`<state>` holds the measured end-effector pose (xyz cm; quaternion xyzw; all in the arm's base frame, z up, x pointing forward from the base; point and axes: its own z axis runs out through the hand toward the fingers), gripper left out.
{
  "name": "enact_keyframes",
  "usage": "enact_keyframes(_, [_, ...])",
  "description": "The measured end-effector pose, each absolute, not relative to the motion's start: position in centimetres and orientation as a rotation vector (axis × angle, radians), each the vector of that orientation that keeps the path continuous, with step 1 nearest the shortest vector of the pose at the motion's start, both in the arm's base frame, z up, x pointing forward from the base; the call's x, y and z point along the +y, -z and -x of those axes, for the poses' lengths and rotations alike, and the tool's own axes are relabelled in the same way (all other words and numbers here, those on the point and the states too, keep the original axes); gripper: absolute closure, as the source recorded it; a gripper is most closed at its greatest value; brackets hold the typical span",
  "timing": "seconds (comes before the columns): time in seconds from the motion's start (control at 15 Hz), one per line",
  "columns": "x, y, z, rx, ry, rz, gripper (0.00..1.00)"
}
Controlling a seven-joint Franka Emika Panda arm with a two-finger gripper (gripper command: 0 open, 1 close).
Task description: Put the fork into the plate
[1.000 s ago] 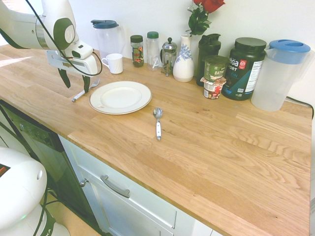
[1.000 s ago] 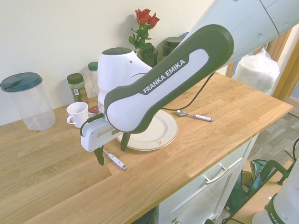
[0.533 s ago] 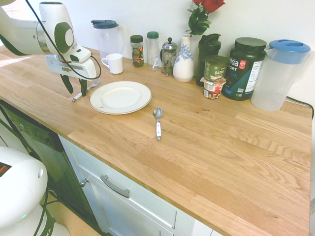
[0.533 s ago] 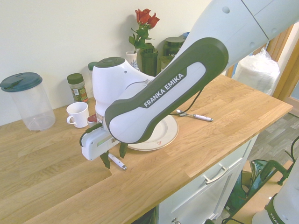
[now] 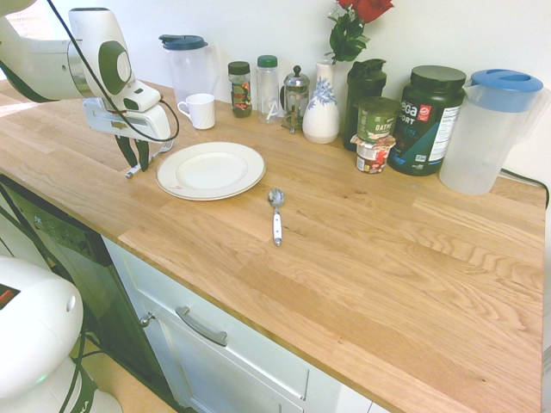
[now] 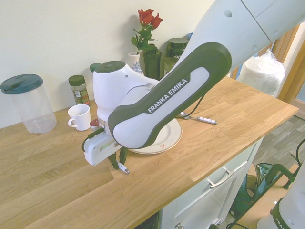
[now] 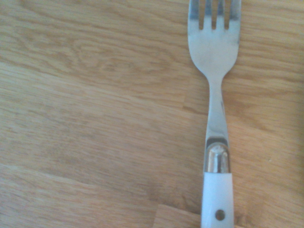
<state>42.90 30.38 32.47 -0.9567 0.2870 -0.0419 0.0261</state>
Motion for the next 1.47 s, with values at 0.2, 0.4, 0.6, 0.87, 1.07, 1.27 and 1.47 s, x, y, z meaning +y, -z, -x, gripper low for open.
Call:
enact_keyframes(0.2, [30.4,-32.5,-43.0,0.892,0.131,2.954,1.0])
enact_keyframes(0.4, [29.9,-32.7,-43.4,0.914,0.136,2.944,1.0])
enact_keyframes(0.6, [28.2,-34.7,-45.6,0.975,0.187,2.895,1.0])
enact_keyframes(0.87, [23.4,-39.4,-48.0,1.063,0.275,2.843,1.0])
enact_keyframes(1.07, [19.4,-39.6,-48.2,1.131,0.276,2.84,1.0])
enact_keyframes(1.27, [16.9,-38.2,-46.7,1.167,0.247,2.865,1.0])
enact_keyframes(1.47, [15.7,-37.2,-44.8,1.169,0.227,2.889,1.0])
